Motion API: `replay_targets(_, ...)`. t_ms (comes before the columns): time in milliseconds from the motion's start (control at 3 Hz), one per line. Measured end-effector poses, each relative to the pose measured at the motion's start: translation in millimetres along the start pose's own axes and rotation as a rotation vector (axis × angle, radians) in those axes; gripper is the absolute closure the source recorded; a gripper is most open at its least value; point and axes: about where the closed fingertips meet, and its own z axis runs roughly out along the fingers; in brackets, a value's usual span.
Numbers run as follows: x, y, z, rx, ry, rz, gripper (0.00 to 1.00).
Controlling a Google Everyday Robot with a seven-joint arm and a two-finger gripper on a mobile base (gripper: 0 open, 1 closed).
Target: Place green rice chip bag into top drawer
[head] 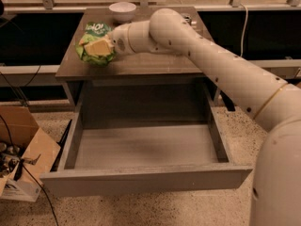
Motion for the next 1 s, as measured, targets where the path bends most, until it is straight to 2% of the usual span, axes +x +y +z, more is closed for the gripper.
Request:
replay_targets(333,23.2,15.2,-52.8,-0.087,0.027,-0.007,1.0)
replay_targets(667,58.2,21.3,-116.5,-0.09,0.079,0.023,1.0)
replay_targets(1000,108.5,28.2,-177.7,-0.048,0.176,0.074,1.0)
